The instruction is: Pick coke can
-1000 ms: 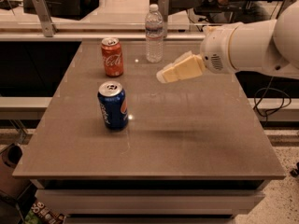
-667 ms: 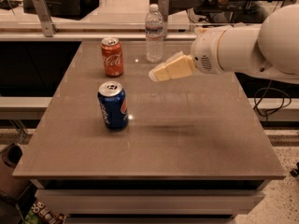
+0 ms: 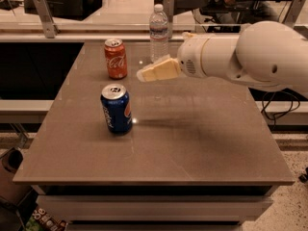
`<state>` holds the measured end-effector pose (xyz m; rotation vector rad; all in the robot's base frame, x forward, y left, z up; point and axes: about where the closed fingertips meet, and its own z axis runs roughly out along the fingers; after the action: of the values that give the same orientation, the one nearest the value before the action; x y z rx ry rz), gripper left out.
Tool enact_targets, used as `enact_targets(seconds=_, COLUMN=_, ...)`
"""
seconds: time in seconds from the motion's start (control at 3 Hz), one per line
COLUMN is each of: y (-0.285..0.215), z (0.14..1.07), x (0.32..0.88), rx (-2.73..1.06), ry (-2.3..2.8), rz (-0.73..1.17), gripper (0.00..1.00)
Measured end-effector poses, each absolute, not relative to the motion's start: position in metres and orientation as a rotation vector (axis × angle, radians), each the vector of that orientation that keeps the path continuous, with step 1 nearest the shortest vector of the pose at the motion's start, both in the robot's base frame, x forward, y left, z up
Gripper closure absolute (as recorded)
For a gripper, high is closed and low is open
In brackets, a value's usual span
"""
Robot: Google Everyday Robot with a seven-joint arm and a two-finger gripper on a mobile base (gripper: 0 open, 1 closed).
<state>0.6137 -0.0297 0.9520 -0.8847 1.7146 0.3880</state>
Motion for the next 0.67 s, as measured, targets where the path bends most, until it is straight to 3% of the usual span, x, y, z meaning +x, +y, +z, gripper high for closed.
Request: enact_targets(seconds=0.67, y=0.014, z=0.936, x=0.642, rx=-0.858, ry=1.641, rz=0.499, gripper=0.0)
